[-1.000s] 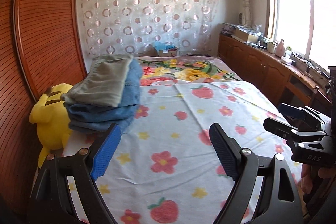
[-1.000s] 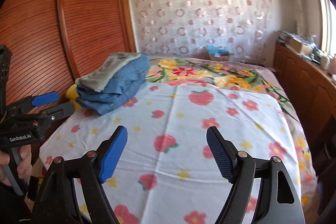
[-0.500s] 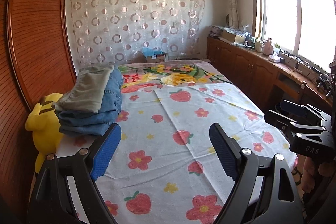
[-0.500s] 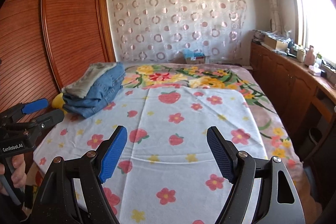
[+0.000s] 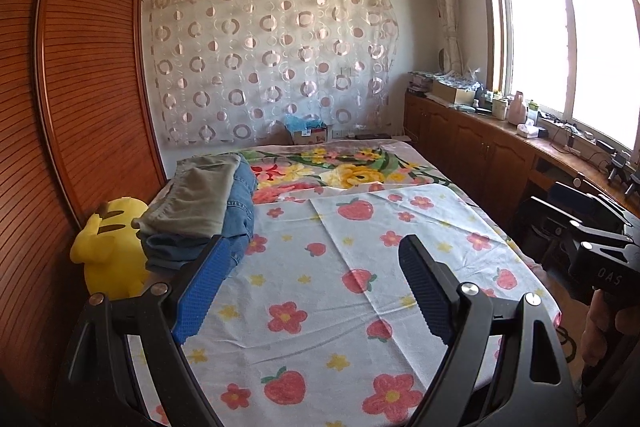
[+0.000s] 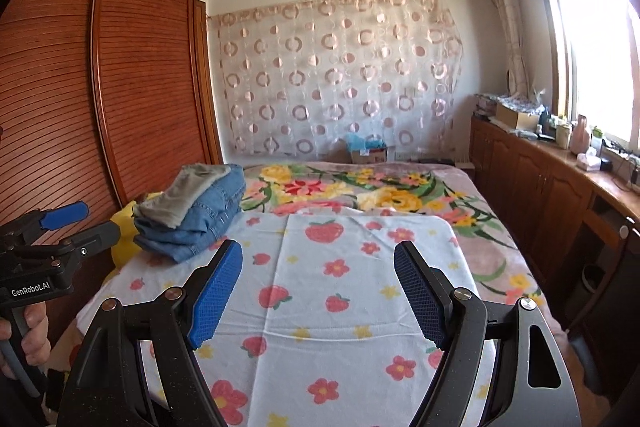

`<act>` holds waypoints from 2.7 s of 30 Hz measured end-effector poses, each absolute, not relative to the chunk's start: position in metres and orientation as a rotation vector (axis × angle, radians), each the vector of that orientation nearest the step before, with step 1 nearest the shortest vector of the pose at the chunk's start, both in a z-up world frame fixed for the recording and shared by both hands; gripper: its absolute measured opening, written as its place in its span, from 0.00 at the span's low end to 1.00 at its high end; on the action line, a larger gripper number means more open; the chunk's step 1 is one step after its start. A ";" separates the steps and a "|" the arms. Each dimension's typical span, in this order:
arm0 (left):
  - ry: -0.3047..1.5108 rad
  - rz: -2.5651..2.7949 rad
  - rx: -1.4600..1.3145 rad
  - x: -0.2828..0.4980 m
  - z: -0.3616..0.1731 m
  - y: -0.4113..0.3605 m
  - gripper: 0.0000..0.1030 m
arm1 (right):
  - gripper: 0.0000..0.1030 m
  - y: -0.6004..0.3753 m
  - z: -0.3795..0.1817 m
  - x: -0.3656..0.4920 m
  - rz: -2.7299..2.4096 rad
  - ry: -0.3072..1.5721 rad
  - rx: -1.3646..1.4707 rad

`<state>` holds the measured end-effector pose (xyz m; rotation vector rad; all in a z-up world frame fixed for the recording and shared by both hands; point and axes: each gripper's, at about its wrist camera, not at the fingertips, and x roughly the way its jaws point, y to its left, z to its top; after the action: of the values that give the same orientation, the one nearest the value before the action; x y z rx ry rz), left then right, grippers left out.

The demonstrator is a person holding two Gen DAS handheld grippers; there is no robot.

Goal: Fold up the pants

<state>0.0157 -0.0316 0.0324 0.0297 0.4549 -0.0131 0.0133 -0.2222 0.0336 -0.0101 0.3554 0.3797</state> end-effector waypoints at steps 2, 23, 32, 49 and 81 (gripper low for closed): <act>0.456 -0.009 0.023 0.015 0.032 -0.029 0.84 | 0.78 -0.222 0.030 0.015 0.386 0.357 -0.006; 0.459 -0.007 0.015 0.017 0.029 -0.026 0.84 | 0.78 -0.228 0.031 0.022 0.378 0.354 -0.022; 0.459 -0.009 0.015 0.016 0.026 -0.028 0.84 | 0.78 -0.229 0.030 0.022 0.376 0.355 -0.020; 0.459 -0.008 0.015 0.016 0.027 -0.028 0.84 | 0.78 -0.230 0.030 0.022 0.373 0.353 -0.017; 0.458 -0.009 0.015 0.016 0.027 -0.029 0.84 | 0.78 -0.231 0.029 0.022 0.367 0.350 -0.018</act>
<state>0.0163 -0.0289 0.0271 0.0149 0.4584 -0.0090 0.0224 -0.2311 0.0293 -0.0180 0.3498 0.3670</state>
